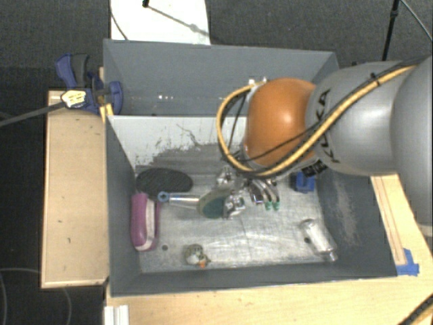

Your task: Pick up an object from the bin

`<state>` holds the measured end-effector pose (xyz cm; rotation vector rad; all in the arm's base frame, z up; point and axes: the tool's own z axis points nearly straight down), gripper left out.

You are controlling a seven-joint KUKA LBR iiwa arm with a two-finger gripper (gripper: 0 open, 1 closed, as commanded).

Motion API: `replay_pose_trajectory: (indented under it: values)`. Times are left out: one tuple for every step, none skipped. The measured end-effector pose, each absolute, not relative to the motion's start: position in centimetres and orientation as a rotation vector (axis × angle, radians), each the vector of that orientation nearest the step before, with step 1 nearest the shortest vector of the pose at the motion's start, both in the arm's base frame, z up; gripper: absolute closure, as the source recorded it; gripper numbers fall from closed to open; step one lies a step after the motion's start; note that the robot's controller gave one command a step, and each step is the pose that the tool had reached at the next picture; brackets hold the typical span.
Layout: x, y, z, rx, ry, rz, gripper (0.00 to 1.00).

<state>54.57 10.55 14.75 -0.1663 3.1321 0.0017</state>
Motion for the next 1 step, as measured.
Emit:
replay_pose_trajectory:
  values:
    - [54.76, 10.58, 19.9, -0.167, 3.129, 0.002, 1.0]
